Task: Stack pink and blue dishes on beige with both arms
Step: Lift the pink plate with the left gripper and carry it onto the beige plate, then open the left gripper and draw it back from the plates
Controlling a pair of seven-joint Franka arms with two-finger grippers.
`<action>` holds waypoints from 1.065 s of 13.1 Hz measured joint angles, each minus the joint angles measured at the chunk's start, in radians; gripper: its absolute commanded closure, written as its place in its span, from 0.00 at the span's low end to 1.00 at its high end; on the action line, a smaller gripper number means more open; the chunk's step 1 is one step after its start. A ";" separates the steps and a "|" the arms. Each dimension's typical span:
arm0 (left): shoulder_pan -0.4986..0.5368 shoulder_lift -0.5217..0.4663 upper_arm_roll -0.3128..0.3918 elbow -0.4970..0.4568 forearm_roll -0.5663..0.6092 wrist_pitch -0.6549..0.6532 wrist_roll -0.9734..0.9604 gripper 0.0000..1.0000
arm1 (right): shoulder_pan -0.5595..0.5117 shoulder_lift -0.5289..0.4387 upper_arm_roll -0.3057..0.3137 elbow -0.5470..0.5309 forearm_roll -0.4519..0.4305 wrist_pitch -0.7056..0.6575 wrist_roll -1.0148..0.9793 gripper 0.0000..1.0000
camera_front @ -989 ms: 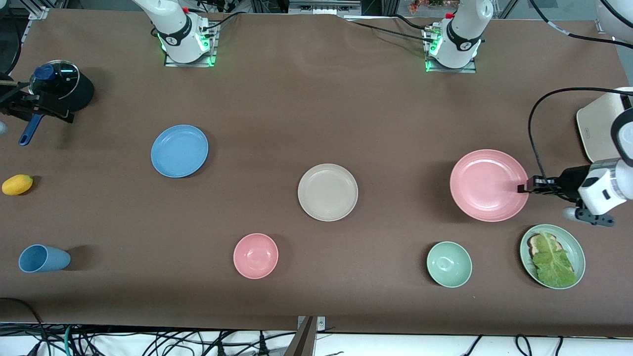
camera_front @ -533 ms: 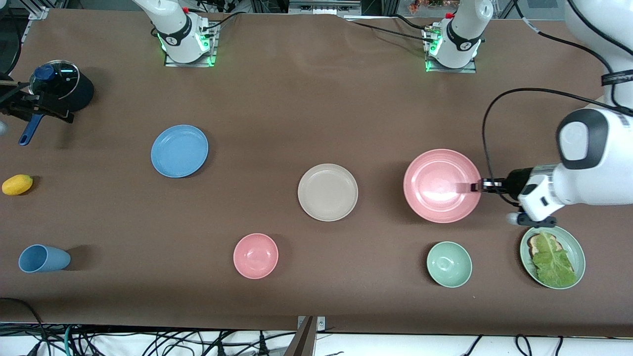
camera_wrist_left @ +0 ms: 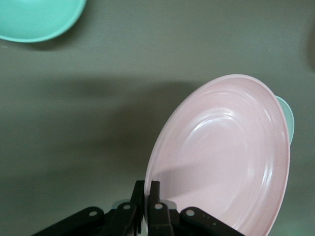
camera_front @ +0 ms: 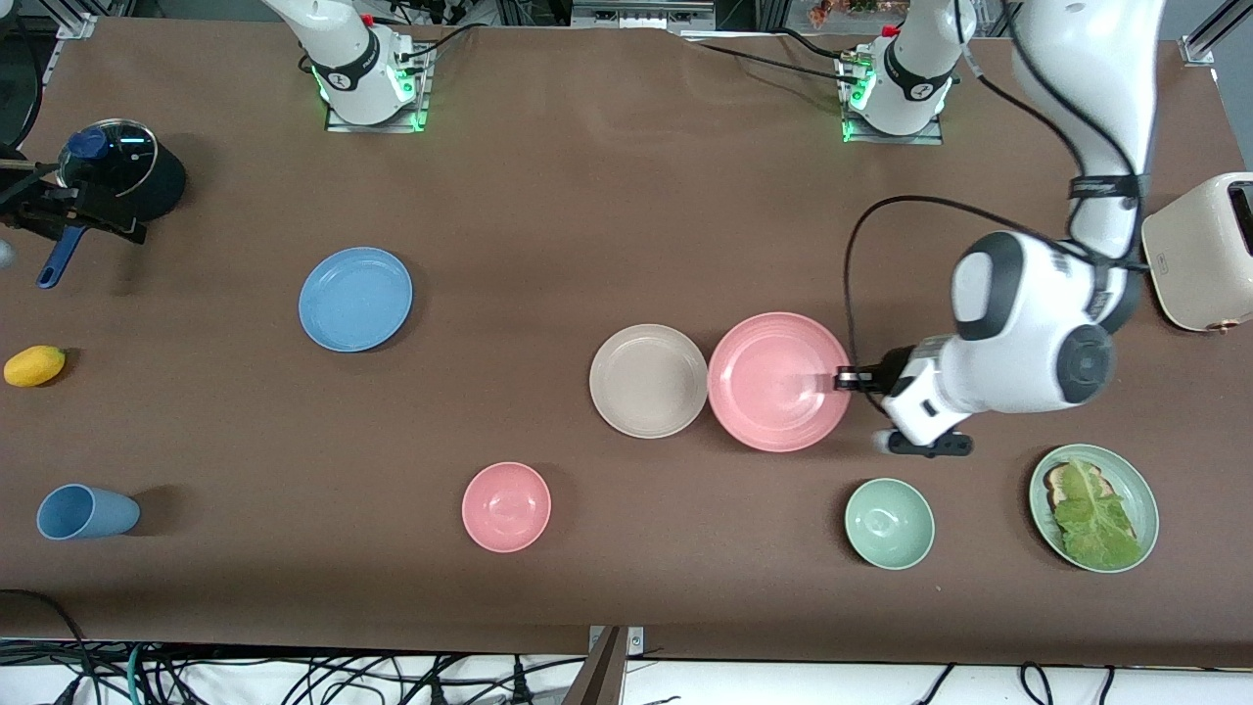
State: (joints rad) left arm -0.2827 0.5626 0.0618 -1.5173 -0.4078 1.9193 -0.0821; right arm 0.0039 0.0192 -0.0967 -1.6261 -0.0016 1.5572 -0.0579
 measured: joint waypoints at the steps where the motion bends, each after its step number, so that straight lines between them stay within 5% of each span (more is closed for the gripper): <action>1: -0.030 0.015 0.000 0.000 0.000 0.028 -0.035 1.00 | 0.000 0.000 0.000 0.000 0.000 0.000 0.000 0.00; 6: -0.152 0.053 0.000 -0.015 0.000 0.129 -0.190 1.00 | 0.000 0.000 0.000 0.000 0.000 0.000 0.000 0.00; 14: -0.325 0.061 0.000 -0.190 0.000 0.392 -0.393 1.00 | 0.000 0.000 0.000 0.000 0.000 0.000 0.000 0.00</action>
State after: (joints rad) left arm -0.6076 0.6233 0.0621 -1.7072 -0.4078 2.3114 -0.4753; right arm 0.0038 0.0192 -0.0967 -1.6262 -0.0016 1.5572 -0.0579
